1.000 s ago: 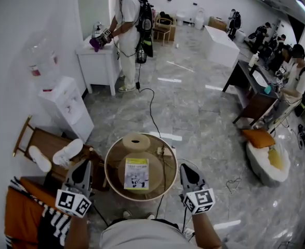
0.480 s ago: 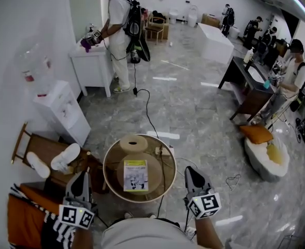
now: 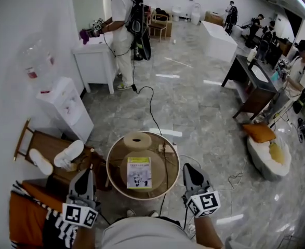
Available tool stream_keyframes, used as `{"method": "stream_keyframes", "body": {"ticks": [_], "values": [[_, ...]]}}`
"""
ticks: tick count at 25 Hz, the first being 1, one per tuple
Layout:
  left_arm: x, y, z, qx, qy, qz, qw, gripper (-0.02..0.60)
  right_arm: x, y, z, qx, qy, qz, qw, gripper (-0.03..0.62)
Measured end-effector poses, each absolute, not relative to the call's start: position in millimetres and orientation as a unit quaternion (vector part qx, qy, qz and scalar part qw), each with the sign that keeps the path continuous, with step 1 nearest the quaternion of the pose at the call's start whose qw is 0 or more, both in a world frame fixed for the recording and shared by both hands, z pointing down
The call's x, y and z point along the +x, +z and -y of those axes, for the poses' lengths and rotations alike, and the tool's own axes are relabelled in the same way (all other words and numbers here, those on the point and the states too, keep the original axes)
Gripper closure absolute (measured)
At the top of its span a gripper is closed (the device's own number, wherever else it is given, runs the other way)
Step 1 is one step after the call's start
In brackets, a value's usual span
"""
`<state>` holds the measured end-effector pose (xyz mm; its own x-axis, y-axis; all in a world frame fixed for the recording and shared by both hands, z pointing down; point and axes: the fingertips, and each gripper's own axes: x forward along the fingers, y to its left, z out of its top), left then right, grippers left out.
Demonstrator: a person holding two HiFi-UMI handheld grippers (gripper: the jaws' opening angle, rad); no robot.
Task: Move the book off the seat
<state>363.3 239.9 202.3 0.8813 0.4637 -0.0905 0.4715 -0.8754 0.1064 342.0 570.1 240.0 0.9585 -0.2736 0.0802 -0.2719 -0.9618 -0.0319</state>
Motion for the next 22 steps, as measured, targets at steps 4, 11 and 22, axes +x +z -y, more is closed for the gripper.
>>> {"method": "stream_keyframes", "body": {"ticks": [4,11,22], "values": [[358,204,-231,0.97,-0.027,-0.233,0.06,0.565,342,239,-562,-0.988,-0.042,-0.146,0.008,0.572],[349,207,-227,0.97,-0.025,-0.234,0.063,0.565,337,234,-549,-0.987,-0.042,-0.155,0.003,0.572],[340,213,-207,0.97,-0.023,-0.229,0.076,0.565,332,228,-524,-0.985,-0.044,-0.167,-0.009,0.572]]}}
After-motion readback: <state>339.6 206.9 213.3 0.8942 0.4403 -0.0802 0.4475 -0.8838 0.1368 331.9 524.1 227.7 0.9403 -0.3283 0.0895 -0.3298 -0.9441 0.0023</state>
